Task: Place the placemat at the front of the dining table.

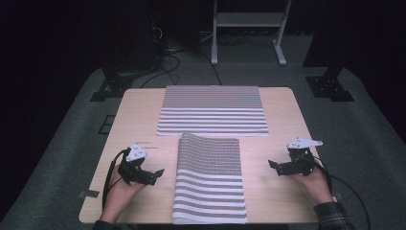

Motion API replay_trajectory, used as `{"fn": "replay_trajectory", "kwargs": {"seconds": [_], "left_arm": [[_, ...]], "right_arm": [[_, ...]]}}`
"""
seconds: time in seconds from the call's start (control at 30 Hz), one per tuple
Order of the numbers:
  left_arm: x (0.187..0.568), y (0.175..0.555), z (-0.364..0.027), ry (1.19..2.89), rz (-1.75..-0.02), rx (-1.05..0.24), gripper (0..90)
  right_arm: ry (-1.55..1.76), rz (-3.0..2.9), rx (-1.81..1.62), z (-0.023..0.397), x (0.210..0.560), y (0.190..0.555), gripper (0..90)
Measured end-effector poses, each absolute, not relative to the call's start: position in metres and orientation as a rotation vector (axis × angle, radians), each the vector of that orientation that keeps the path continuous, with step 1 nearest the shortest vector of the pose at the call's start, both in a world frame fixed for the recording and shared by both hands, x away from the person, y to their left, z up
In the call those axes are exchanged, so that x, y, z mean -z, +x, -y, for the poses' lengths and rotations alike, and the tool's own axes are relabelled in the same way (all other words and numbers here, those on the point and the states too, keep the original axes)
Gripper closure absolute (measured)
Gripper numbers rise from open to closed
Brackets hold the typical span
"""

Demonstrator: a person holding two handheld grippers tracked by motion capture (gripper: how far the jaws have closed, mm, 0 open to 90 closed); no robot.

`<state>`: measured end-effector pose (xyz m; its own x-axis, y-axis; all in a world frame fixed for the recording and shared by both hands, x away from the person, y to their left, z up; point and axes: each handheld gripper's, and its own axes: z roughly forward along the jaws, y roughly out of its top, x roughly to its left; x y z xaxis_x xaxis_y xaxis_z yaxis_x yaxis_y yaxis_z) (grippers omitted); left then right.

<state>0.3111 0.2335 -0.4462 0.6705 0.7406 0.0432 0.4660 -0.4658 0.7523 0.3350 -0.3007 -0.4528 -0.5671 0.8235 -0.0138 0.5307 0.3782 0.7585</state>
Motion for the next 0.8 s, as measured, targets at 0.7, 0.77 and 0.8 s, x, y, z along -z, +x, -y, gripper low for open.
{"fn": "replay_trajectory", "kwargs": {"seconds": [0.7,0.77,0.8], "left_arm": [[0.479,0.265,-0.26,2.177,-0.951,-0.428,0.0],[0.481,0.263,-0.262,2.18,-0.956,-0.428,0.0],[0.483,0.262,-0.264,2.185,-0.962,-0.421,0.0]], "right_arm": [[1.177,-2.35,-0.959,0.315,0.487,0.285,0.0],[1.176,-2.351,-0.969,0.317,0.488,0.285,0.0],[1.175,-2.348,-0.983,0.319,0.489,0.285,0.0]]}}
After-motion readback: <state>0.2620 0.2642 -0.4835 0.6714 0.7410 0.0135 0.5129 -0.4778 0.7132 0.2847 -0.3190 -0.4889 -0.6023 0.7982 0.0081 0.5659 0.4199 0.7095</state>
